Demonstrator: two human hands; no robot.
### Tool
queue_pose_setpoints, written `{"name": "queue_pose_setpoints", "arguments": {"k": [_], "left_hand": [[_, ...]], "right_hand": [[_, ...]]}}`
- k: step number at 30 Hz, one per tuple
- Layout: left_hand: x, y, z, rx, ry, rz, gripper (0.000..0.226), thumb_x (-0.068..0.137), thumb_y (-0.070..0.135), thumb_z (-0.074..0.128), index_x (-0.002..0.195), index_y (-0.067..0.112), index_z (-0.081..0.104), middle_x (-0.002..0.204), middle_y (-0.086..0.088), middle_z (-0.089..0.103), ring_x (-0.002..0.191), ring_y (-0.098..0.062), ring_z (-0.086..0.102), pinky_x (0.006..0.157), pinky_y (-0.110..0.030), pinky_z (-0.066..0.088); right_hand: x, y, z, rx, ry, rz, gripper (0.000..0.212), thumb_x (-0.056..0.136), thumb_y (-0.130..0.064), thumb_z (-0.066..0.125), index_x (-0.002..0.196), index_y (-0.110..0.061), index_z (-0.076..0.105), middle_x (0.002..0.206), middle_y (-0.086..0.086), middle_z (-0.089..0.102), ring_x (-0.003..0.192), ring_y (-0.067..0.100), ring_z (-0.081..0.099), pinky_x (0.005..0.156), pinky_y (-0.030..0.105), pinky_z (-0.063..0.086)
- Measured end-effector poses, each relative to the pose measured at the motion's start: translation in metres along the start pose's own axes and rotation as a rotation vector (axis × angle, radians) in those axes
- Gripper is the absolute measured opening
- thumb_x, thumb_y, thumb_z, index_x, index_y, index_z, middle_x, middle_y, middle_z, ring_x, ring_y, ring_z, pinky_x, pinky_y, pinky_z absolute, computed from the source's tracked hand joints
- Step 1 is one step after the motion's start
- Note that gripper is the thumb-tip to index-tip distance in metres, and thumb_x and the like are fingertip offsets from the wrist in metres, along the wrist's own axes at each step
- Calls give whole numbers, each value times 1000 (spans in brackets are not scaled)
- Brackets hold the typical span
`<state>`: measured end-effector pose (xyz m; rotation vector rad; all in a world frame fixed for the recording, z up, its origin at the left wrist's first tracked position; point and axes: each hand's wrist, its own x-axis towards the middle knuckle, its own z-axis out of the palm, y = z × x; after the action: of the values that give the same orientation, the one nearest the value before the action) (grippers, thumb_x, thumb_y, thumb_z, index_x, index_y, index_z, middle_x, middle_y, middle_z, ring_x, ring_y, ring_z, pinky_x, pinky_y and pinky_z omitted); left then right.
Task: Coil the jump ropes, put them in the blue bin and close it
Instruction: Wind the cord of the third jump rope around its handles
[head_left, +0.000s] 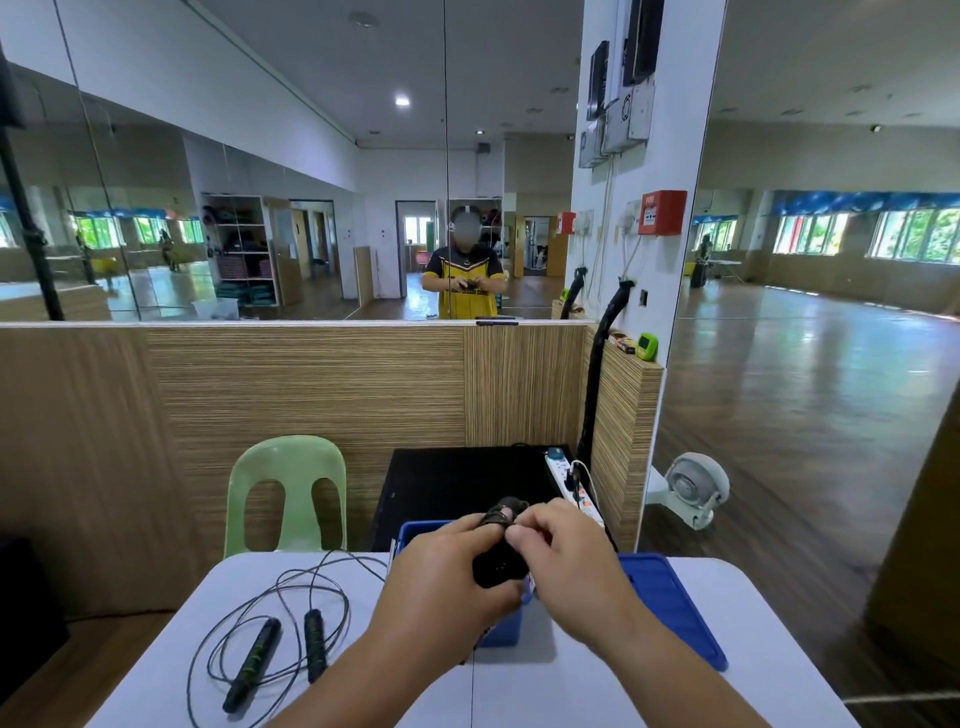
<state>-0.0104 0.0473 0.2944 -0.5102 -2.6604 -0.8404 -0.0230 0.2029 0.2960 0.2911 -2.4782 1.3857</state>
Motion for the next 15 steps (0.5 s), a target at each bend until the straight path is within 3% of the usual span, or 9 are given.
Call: {"name": "queue_pose_setpoints", "arguments": {"k": [3, 5, 8, 11, 15], "left_hand": [[0, 1, -1, 3, -5, 20, 39, 83, 45, 74, 121, 42, 70, 116, 34, 58, 94, 5, 53, 75, -3, 40], [1, 3, -1, 7, -2, 36, 37, 81, 45, 72, 118, 44, 71, 120, 32, 62, 98, 3, 57, 79, -10, 47], [2, 5, -2, 1, -19, 21, 35, 80, 45, 70, 114, 44, 71, 115, 31, 63, 97, 2, 59, 76, -11, 46], [4, 6, -3, 9, -11, 30, 32, 78, 47, 68, 110, 43, 71, 106, 29, 62, 89, 2, 58, 66, -8, 41], [6, 9, -4, 42, -17, 21, 34, 79, 49, 66, 112, 43, 70, 101, 23, 64, 88, -1, 58, 70, -19, 51]], "right_hand": [[4, -3, -7, 18, -86, 63, 21, 93, -21, 64, 72, -20, 64, 89, -2, 57, 74, 8, 56, 60, 17, 44], [6, -4, -12, -58, -122, 48, 22, 81, -25, 71, 65, -21, 57, 84, -3, 56, 68, 9, 54, 60, 23, 43], [8, -7, -20, -98, -159, 23, 19, 73, -31, 72, 63, -23, 58, 73, -4, 61, 66, 18, 63, 62, 36, 56], [10, -7, -28, -237, -162, -114, 19, 82, -30, 70, 68, -22, 61, 69, -6, 58, 64, 11, 57, 61, 26, 50], [13, -13, -35, -450, -184, -307, 19, 89, -33, 60, 72, -25, 55, 78, -6, 54, 71, 9, 52, 62, 25, 41]]}}
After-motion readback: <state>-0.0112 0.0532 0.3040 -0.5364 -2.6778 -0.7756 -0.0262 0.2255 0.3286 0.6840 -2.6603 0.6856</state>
